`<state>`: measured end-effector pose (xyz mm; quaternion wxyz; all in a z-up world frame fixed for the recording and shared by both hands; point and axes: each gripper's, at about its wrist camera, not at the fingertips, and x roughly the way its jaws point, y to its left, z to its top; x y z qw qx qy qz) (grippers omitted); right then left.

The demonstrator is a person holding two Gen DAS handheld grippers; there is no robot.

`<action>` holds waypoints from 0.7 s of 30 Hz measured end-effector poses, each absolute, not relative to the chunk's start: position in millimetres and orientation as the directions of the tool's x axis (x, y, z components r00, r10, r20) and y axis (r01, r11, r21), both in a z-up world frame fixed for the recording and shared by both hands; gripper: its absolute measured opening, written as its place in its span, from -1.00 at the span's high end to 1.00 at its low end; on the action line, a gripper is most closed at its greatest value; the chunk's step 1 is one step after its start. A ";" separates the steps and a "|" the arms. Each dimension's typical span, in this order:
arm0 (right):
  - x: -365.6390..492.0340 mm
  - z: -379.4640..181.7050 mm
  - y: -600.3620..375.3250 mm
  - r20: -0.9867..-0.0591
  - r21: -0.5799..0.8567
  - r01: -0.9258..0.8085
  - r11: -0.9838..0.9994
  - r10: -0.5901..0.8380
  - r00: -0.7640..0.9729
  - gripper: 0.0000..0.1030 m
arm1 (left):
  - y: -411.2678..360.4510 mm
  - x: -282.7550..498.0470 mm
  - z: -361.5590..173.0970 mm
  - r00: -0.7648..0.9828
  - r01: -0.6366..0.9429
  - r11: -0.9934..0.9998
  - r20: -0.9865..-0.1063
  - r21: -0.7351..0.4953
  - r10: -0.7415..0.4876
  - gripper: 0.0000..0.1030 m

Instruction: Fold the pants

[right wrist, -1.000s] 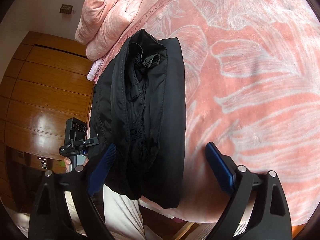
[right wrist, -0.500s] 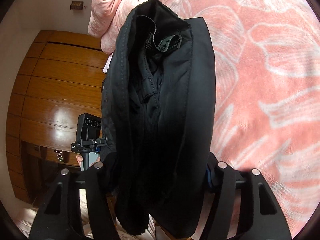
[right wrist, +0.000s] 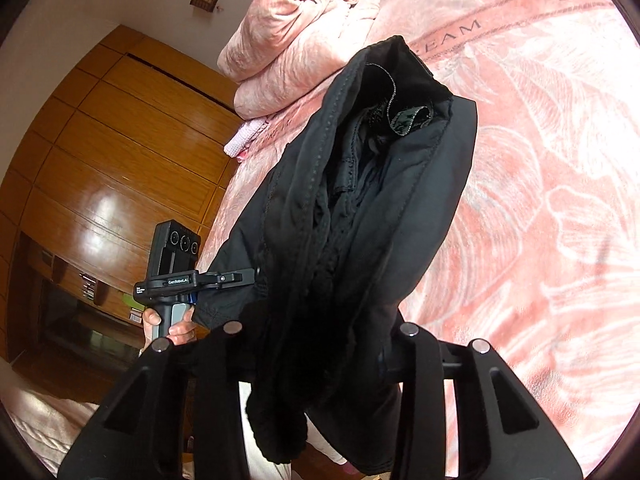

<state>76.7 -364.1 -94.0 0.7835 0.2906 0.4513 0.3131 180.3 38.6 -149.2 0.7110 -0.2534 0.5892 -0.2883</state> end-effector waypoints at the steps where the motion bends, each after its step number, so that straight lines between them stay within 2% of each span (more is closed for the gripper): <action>1: 80.3 -88.0 -368.1 -0.522 0.733 -0.236 0.638 0.750 0.406 0.30 | 36.2 183.5 -144.2 0.153 0.127 0.699 -0.683 -0.703 -0.714 0.29; 8: 149.2 -66.5 -391.5 -0.508 0.715 -0.258 0.650 0.736 0.447 0.30 | 13.6 227.9 -116.9 0.247 0.210 0.705 -0.661 -0.677 -0.708 0.29; 13: 216.0 -94.4 -402.4 -0.529 0.740 -0.199 0.643 0.738 0.419 0.29 | 2.8 275.4 -130.7 0.266 0.200 0.734 -0.685 -0.649 -0.678 0.29; 16: 243.9 -125.3 -402.4 -0.575 0.741 -0.132 0.658 0.723 0.383 0.24 | -3.3 298.8 -154.6 0.237 0.159 0.758 -0.720 -0.633 -0.652 0.24; 18: 253.3 -146.6 -409.1 -0.607 0.734 -0.080 0.674 0.704 0.369 0.15 | -18.3 305.6 -164.8 0.232 0.163 0.751 -0.715 -0.639 -0.659 0.10; 20: 255.1 -162.1 -418.6 -0.577 0.768 -0.057 0.637 0.729 0.369 0.05 | -17.8 301.8 -167.6 0.239 0.194 0.741 -0.702 -0.642 -0.671 0.00; 21: 253.9 -166.2 -421.3 -0.581 0.767 -0.049 0.640 0.724 0.373 -0.13 | -17.7 299.2 -169.2 0.246 0.205 0.747 -0.706 -0.632 -0.664 -0.19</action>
